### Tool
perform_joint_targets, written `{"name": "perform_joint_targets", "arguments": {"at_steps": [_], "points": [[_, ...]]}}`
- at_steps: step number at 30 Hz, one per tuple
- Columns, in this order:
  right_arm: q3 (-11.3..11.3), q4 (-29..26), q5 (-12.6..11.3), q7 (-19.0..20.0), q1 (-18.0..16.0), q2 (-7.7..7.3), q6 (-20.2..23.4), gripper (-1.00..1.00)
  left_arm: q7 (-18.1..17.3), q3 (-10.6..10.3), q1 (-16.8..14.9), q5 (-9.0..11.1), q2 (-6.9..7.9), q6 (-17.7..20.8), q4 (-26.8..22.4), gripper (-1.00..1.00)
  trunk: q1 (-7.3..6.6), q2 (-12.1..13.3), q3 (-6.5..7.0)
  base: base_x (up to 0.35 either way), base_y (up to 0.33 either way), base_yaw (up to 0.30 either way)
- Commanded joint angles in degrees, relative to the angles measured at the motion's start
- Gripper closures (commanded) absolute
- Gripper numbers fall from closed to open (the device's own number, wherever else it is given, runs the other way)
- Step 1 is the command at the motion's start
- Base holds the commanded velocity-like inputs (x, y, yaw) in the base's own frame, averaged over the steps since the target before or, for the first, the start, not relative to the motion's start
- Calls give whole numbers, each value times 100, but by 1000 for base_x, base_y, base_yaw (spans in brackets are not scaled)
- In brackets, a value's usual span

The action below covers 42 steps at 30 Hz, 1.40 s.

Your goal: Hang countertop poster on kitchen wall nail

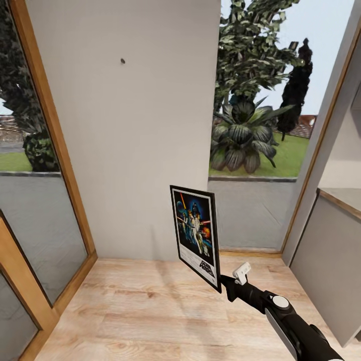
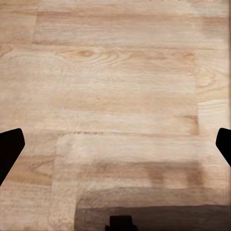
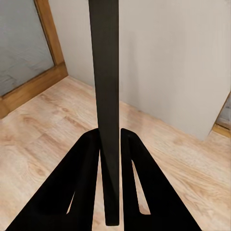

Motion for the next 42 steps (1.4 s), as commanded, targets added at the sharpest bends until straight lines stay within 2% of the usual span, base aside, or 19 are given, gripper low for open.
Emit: {"name": "perform_joint_targets", "arguments": {"at_steps": [1, 11, 32, 39, 42], "points": [[20, 5, -63, 19, -6, -7, 1, 100, -37, 18, 3, 3, -7, 0, -8, -100, -23, 39, 14, 0, 3, 0], [14, 18, -39, 5, -6, -8, 3, 100, -32, 3, 3, 3, -16, 21, -21, -100, -242, 440, 193, 8, 1, 0], [-4, 5, -61, 18, -6, -25, -6, 100, -25, 4, 3, -6, -16, 8, -16, -100, -703, 1282, 570, 113, 0, 0], [-5, 5, -62, 19, -6, -27, -8, 100, -41, 5, 3, -6, -14, -24, -16, -100, -703, 1282, 570, 41, 0, 0], [-5, 5, -61, 19, -6, -27, -8, 100, -42, 2, 3, -6, -12, -27, -16, -100, -769, 1402, 624, 5, 0, 0]]}}
